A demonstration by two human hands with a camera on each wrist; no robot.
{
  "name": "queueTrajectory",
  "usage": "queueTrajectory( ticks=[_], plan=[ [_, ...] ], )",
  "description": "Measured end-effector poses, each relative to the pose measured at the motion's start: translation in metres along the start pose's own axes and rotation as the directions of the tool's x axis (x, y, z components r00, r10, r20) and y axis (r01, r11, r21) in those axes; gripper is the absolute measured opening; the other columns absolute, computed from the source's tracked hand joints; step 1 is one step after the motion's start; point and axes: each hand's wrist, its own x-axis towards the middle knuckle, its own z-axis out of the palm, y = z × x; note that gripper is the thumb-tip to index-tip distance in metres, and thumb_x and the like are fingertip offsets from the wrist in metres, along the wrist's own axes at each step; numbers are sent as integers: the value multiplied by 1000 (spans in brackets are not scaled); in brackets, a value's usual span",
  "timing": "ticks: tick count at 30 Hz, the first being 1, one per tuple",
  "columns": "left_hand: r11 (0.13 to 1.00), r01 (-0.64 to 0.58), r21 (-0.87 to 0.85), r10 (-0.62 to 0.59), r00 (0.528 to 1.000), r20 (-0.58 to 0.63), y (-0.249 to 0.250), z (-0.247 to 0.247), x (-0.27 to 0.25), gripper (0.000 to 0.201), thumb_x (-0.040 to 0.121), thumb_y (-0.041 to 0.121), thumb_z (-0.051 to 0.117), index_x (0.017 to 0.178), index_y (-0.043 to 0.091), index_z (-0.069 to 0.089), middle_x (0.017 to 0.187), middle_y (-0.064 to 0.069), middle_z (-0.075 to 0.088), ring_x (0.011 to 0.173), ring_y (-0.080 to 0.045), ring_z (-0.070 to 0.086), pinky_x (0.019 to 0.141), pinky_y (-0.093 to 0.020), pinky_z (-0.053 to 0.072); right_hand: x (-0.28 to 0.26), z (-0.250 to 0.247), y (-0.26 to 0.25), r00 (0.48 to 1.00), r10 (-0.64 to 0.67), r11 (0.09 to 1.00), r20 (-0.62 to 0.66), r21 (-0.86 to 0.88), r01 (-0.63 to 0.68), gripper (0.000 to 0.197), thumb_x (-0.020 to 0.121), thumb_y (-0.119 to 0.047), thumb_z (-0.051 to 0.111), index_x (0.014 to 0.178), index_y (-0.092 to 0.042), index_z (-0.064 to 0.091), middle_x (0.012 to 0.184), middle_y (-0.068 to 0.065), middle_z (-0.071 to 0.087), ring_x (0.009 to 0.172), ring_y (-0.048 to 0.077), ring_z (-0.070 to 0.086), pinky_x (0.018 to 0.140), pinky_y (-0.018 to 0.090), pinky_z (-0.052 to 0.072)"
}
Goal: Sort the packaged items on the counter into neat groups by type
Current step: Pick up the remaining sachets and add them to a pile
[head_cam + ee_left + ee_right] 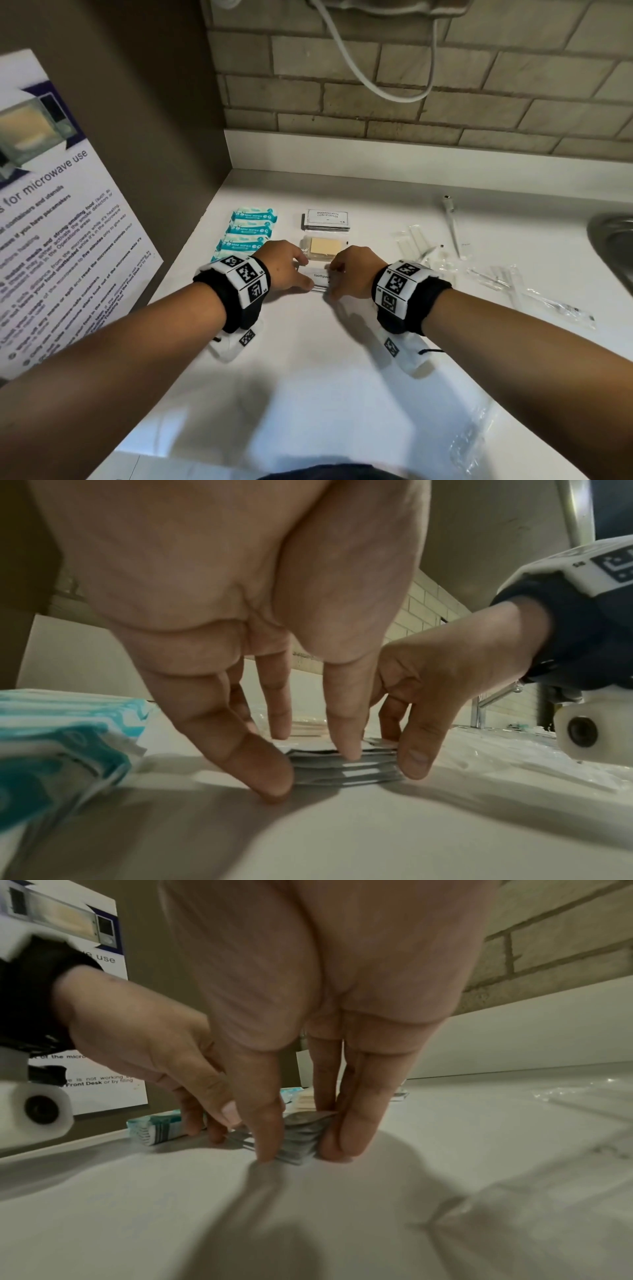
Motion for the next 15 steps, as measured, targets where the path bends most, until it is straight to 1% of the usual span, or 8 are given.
queueTrajectory(
  ticks=[2,3,4,7,9,11,13,15],
  plan=[
    [1000,-1,4,1,1000,5,1,-2,0,52,71,40,83,118,23,68,112,2,67,93,-12,55,83,-20,40,1,0,1,1000,1,1000,1,-4,-1,40,69,-30,80,103,-12,73,96,4,69,85,21,61,70,25,48],
    [1000,-1,-2,1,1000,6,1,-3,0,50,71,39,84,116,22,69,109,2,68,91,-12,56,82,-21,41,2,1,1,1000,0,1000,-1,-4,0,37,69,-29,81,101,-12,73,91,3,68,82,20,59,67,23,44],
    [1000,1,-15,0,1000,10,0,-3,1,49,70,37,85,114,21,70,108,1,69,90,-13,58,83,-22,44,2,1,2,1000,-2,1000,-3,-4,2,37,69,-28,81,101,-13,73,92,3,67,83,21,59,67,23,43],
    [998,6,-68,-5,1000,9,-1,-2,1,48,68,28,87,112,18,70,109,-2,69,92,-17,63,90,-27,52,4,2,3,1000,-20,1000,-7,-19,20,44,70,-25,81,111,-13,70,106,5,69,96,23,63,73,23,44],
    [998,6,-67,-6,1000,6,-2,-1,2,50,68,27,87,114,18,70,106,-2,69,94,-18,64,91,-26,51,5,3,3,999,-30,999,-11,-38,30,46,70,-28,80,112,-13,70,108,6,69,96,23,63,72,23,43],
    [998,4,-63,-4,1000,13,-2,0,3,50,70,27,86,116,17,70,99,0,68,95,-19,66,92,-28,52,6,3,3,999,-39,998,-13,-57,38,45,70,-31,80,110,-13,70,106,7,70,91,22,62,71,23,43],
    [997,8,-75,-6,1000,20,-2,0,4,52,70,26,86,118,16,69,97,-1,68,95,-20,67,91,-30,54,6,3,2,999,-38,997,-10,-69,38,45,70,-31,80,109,-13,70,106,7,70,89,22,61,70,24,44],
    [998,5,-66,-4,1000,14,-2,1,5,52,71,26,86,119,16,69,96,1,67,89,-17,65,83,-24,52,5,2,2,999,-44,996,-9,-78,43,45,70,-32,80,109,-12,70,106,7,70,94,23,63,72,25,46]
  ],
)
